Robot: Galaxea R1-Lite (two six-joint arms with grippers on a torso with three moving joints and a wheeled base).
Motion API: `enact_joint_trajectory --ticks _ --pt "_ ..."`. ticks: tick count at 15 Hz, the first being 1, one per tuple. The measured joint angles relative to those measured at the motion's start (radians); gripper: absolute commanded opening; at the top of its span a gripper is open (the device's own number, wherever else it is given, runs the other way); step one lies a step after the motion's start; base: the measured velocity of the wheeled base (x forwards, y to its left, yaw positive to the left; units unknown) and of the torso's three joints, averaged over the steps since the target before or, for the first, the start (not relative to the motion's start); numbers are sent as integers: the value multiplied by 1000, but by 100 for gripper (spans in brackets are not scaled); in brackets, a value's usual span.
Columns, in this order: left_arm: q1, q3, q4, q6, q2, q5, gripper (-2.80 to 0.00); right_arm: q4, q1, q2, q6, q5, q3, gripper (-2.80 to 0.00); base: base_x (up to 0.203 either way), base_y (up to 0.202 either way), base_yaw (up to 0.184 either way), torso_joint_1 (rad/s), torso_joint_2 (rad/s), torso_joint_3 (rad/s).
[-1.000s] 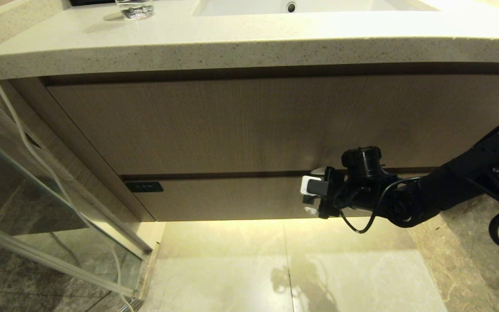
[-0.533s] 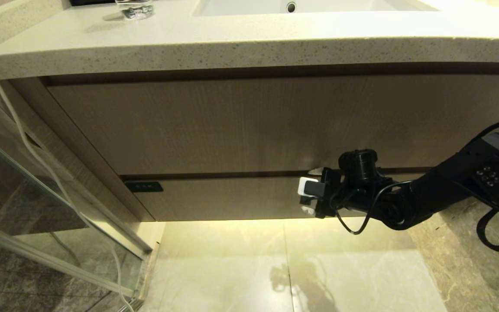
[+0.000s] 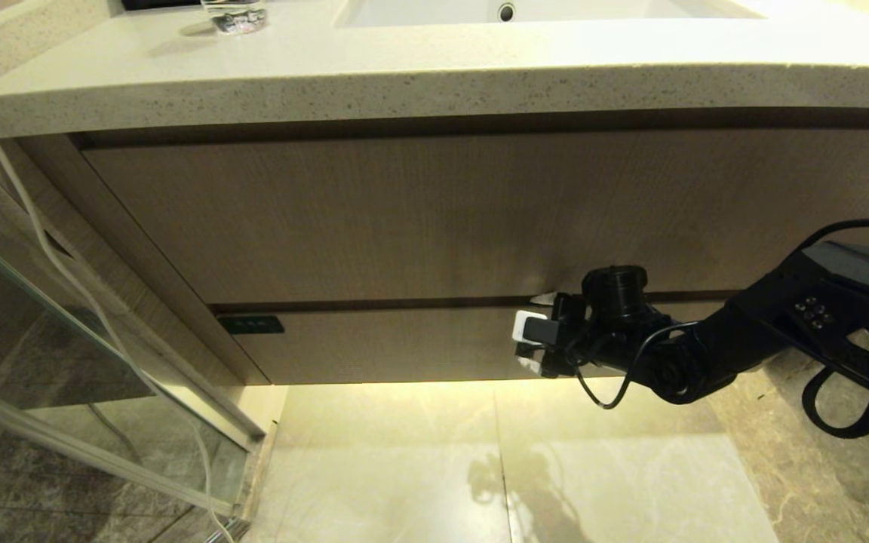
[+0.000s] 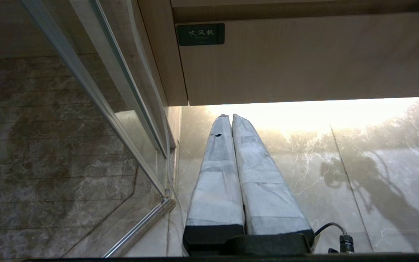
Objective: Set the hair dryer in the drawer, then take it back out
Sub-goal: Pull open the drawer
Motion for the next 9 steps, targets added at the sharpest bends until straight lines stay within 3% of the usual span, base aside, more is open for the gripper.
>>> enact_joint_trajectory --ticks 9 --pt "0 0 0 0 0 0 -280 12 -2 58 -5 5 -34 0 0 0 0 0 0 0"
